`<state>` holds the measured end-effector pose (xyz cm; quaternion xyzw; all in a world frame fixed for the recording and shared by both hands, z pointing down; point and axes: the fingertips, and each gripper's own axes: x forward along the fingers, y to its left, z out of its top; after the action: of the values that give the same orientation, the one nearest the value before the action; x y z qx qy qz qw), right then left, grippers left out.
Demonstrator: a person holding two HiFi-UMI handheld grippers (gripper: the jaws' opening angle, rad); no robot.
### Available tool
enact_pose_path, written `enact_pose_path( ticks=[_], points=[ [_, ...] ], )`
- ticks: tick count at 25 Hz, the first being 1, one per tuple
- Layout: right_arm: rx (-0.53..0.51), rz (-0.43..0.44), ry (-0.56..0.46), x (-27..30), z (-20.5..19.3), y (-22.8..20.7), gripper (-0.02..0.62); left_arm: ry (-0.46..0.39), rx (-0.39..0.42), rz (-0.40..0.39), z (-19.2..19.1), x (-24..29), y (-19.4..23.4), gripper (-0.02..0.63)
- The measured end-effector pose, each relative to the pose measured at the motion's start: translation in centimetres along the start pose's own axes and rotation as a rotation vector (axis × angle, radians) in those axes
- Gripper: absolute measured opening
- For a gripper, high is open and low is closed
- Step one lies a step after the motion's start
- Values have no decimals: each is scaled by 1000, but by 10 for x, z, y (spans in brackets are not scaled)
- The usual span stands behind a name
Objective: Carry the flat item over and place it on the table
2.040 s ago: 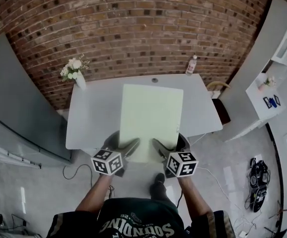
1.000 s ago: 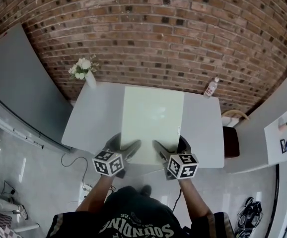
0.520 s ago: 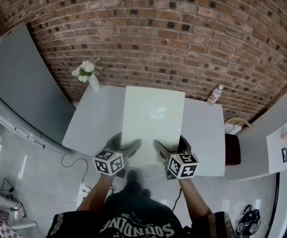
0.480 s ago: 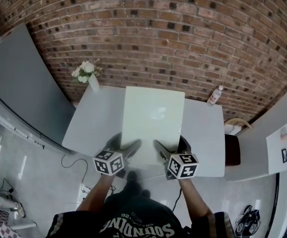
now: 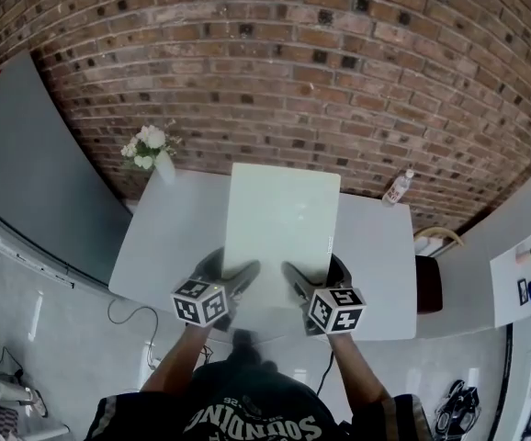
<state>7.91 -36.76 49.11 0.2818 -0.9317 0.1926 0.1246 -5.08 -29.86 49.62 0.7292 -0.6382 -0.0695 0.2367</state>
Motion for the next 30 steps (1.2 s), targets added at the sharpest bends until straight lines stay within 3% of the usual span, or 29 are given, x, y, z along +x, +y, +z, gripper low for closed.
enact_pose_path(
  ticks=[16, 30],
  points=[
    [37, -101, 14, 73, 21, -18, 483, 61, -14, -80, 29, 60, 64, 422],
    [16, -69, 30, 94, 37, -40, 479, 45, -39, -49, 37, 87, 71, 420]
  ],
)
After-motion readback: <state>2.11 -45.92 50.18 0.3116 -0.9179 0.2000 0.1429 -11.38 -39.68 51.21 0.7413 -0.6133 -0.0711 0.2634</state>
